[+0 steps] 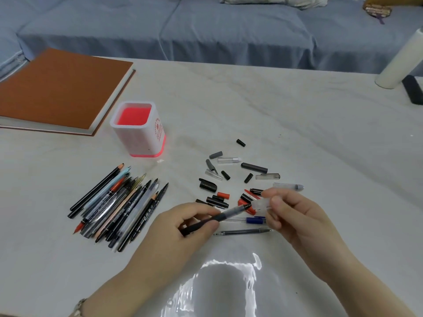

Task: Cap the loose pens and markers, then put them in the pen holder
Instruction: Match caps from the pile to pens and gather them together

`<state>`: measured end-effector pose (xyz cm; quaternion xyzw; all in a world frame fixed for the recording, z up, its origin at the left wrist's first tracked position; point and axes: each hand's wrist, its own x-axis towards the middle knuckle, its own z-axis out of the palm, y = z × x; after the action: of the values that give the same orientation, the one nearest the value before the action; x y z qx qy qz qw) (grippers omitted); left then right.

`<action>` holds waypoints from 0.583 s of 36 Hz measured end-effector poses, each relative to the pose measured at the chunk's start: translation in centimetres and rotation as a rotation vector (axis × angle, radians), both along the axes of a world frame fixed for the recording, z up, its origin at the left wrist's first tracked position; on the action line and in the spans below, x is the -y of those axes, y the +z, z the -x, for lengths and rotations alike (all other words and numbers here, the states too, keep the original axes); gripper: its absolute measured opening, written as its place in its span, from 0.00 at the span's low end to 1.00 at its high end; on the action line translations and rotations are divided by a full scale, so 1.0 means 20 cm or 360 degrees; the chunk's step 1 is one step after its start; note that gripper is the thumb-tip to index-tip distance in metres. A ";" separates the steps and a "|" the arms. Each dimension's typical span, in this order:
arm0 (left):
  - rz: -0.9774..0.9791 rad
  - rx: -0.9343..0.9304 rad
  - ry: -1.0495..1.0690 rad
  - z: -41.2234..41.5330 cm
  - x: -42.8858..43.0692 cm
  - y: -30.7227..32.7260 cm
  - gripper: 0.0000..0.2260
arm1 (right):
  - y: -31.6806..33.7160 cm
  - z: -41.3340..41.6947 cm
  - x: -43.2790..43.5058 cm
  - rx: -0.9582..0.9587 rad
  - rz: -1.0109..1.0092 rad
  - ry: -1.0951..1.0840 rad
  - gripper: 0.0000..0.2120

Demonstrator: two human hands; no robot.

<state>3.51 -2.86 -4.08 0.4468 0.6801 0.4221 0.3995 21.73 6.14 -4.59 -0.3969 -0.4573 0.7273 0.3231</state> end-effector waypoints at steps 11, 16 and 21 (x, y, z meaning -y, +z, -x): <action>-0.0084 -0.0242 -0.0136 -0.02 0.00 -0.01 0.12 | 0.00 0.02 0.03 0.0566 -0.0351 0.0314 0.08; -0.0174 -0.0472 -0.0256 0.00 0.01 -0.04 0.11 | -0.05 0.01 0.05 0.0960 -0.0677 0.0449 0.07; -0.0188 -0.0479 -0.0217 0.02 0.02 -0.06 0.06 | -0.05 0.02 0.07 0.0999 -0.0852 0.0531 0.08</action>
<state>3.15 -3.26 -5.29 0.5727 0.6745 0.3615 0.2938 21.28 4.83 -5.66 -0.4215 -0.7632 0.4699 0.1382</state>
